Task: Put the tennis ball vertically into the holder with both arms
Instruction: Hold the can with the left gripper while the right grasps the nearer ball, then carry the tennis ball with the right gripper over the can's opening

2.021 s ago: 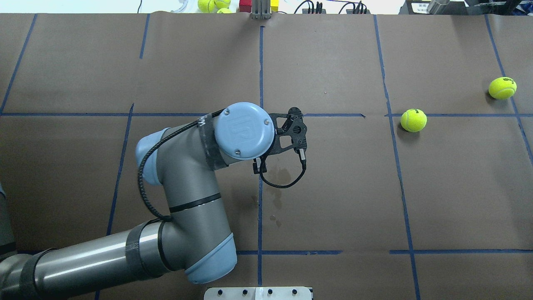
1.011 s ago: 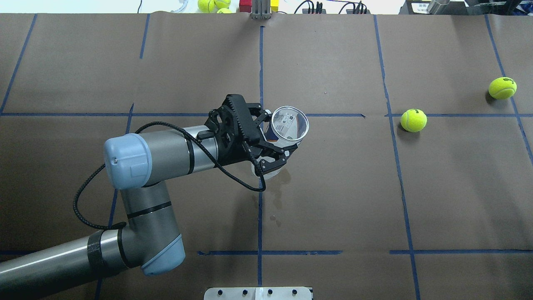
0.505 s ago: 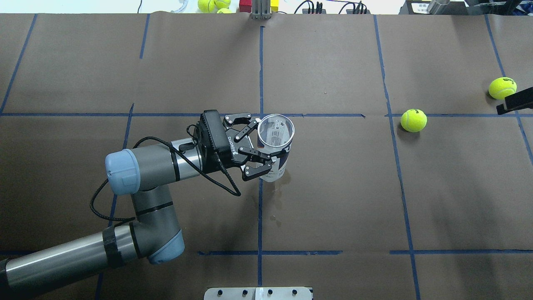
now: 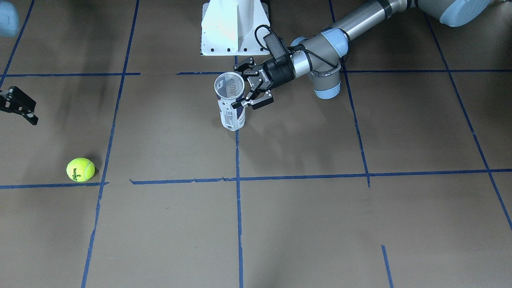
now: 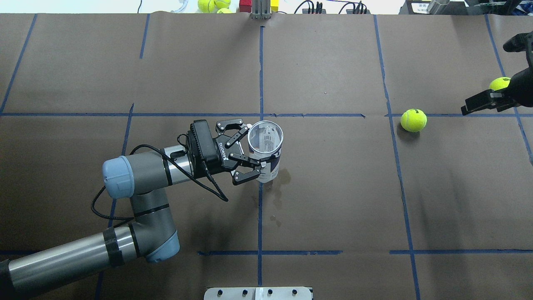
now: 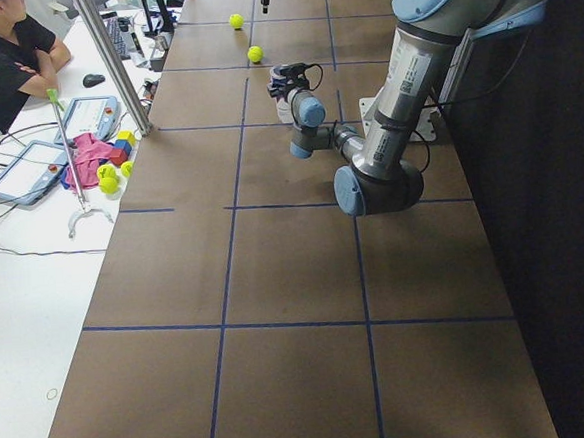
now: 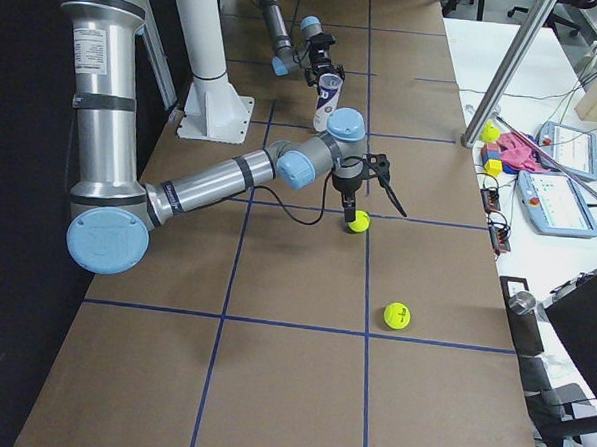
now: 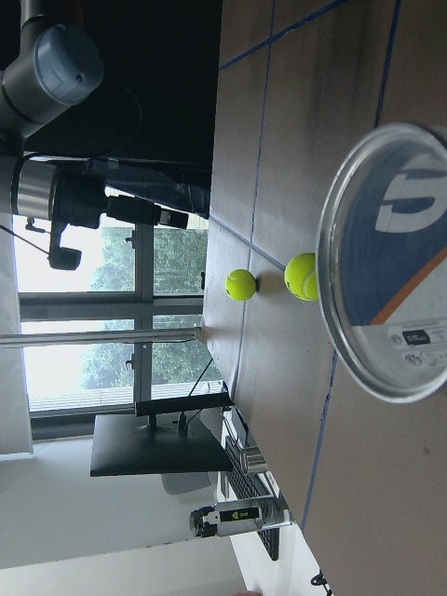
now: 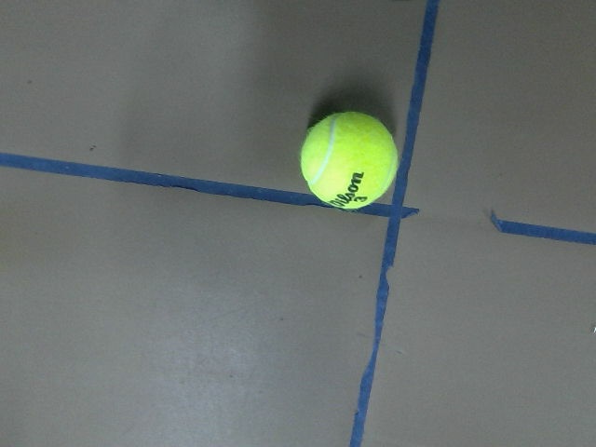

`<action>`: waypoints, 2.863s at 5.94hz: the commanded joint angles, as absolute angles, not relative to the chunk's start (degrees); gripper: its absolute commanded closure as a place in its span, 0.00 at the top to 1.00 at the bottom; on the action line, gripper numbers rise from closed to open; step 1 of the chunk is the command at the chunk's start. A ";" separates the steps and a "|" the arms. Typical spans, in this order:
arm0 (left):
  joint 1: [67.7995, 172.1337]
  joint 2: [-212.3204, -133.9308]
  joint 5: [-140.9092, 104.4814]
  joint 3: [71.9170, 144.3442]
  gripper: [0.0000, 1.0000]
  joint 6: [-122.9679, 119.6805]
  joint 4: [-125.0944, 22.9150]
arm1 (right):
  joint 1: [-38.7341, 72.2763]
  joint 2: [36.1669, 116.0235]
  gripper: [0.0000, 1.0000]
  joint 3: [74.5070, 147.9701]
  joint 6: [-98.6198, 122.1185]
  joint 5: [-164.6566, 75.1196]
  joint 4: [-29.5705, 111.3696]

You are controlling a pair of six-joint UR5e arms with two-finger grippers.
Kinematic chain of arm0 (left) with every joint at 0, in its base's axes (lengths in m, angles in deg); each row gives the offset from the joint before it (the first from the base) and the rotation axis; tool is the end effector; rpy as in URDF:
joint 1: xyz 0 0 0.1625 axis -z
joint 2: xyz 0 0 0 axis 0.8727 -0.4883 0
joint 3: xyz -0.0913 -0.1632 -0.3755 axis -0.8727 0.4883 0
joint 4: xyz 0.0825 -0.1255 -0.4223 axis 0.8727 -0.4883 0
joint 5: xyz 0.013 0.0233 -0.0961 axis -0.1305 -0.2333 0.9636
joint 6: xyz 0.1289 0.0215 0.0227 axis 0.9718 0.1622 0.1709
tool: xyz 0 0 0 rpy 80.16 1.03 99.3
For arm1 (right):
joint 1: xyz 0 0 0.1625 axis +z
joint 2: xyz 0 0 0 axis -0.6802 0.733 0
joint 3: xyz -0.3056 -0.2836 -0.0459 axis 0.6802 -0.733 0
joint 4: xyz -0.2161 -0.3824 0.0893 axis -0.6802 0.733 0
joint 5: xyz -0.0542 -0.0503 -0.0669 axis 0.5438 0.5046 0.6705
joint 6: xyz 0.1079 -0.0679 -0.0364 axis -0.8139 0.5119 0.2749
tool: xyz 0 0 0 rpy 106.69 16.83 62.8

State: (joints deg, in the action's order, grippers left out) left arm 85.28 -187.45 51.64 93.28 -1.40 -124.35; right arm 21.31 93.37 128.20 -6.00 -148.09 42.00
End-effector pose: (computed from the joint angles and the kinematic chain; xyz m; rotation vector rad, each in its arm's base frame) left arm 0.5850 -0.4097 0.2118 1.6276 1.3848 0.5591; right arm -0.1942 -0.5267 0.4460 0.2020 -0.8252 -0.0553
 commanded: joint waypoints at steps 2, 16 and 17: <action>85.12 -187.11 51.57 92.75 0.70 -0.19 -125.09 | 15.95 85.43 0.99 121.55 -9.88 -144.19 42.02; 84.33 -187.11 51.48 92.75 0.72 -0.27 -124.92 | 6.56 71.43 0.00 122.50 -36.93 -139.16 42.90; 83.89 -187.19 51.40 92.66 0.72 -0.36 -124.74 | 2.53 68.80 0.00 127.88 -48.80 -138.21 42.90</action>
State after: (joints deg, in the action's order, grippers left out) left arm 84.36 -187.14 51.48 92.72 -0.31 -124.86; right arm 5.87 71.10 122.37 -37.17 -138.48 42.88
